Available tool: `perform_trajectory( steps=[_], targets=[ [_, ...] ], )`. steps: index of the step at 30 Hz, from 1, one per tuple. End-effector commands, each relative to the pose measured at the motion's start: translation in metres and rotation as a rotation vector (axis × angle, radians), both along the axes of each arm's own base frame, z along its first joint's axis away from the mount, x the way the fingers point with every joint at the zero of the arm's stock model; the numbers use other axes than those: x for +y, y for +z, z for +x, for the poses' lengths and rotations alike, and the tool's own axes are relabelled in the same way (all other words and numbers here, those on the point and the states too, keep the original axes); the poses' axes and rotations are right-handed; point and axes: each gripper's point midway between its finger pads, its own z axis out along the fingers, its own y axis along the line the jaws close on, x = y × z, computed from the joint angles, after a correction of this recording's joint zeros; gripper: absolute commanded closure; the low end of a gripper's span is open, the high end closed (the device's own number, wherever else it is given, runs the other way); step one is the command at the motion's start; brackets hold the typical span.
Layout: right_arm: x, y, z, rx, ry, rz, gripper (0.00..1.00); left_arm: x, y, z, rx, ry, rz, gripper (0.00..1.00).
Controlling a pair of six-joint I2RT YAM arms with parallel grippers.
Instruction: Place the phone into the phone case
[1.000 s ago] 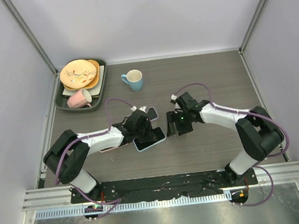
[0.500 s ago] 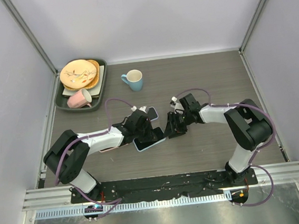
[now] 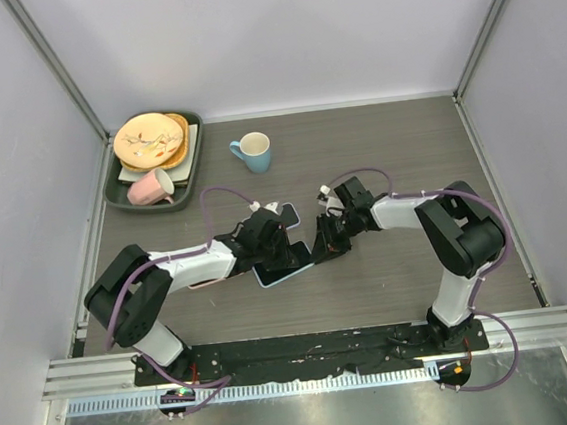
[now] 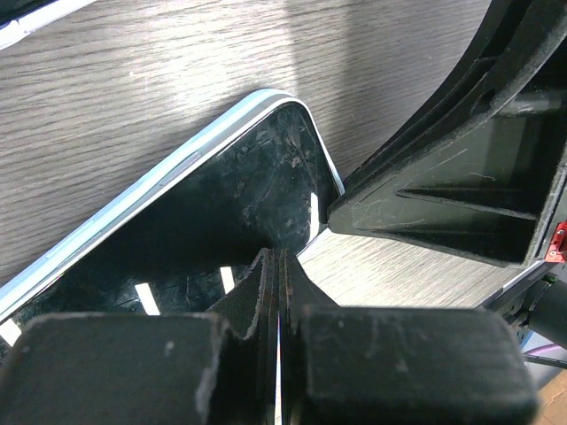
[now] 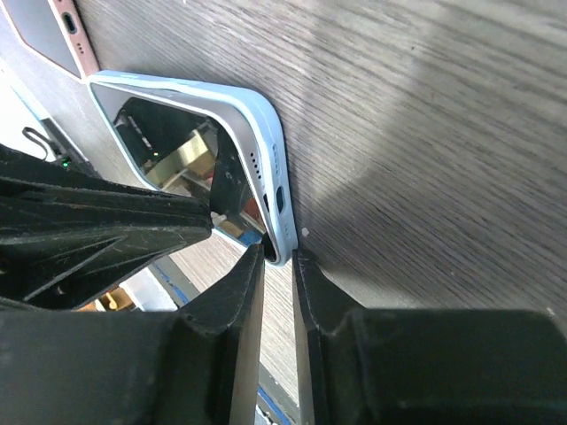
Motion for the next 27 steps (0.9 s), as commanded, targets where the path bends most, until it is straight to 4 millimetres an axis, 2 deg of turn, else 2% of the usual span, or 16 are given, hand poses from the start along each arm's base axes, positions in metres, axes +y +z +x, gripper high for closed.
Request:
perform_trajectory(
  steps=[1,4,7,11,13,15,16,17,19,20,21,27],
  targets=[
    [-0.038,-0.056,-0.005,-0.028,0.0,-0.351,0.8,0.038,-0.042,-0.021,0.086,0.008,0.199,1.0],
    [-0.048,-0.068,-0.005,-0.067,0.022,-0.524,0.82,0.039,-0.04,-0.019,0.08,0.01,0.207,1.0],
    [-0.054,-0.068,-0.001,-0.134,0.041,-0.652,0.84,0.041,-0.039,-0.019,0.078,0.013,0.216,1.0],
    [-0.048,-0.061,0.002,-0.163,0.041,-0.634,0.79,0.042,-0.039,-0.019,0.078,0.012,0.22,1.0],
    [-0.043,-0.053,0.003,-0.175,0.034,-0.592,0.7,0.044,-0.039,-0.019,0.078,0.016,0.226,1.0],
    [-0.026,-0.037,0.005,-0.177,0.024,-0.465,0.63,0.044,-0.038,-0.019,0.074,0.018,0.226,1.0],
    [-0.029,-0.035,0.005,-0.155,0.001,-0.431,0.61,0.044,-0.037,-0.019,0.074,0.016,0.226,1.0],
    [-0.014,-0.025,0.005,-0.136,0.005,-0.324,0.6,0.045,-0.035,-0.019,0.073,0.018,0.225,1.0],
    [-0.01,-0.014,0.005,-0.126,-0.01,-0.229,0.58,0.05,-0.035,-0.016,0.052,0.036,0.248,1.0],
    [-0.009,-0.007,0.015,-0.145,-0.036,-0.182,0.57,0.051,-0.033,-0.016,0.046,0.036,0.249,1.0],
    [-0.003,-0.001,0.012,-0.123,-0.025,-0.123,0.56,0.052,-0.033,-0.015,0.04,0.04,0.253,1.0],
    [-0.005,0.004,0.029,-0.083,-0.089,0.014,0.57,0.055,-0.032,-0.014,0.032,0.039,0.265,1.0]
  ],
)
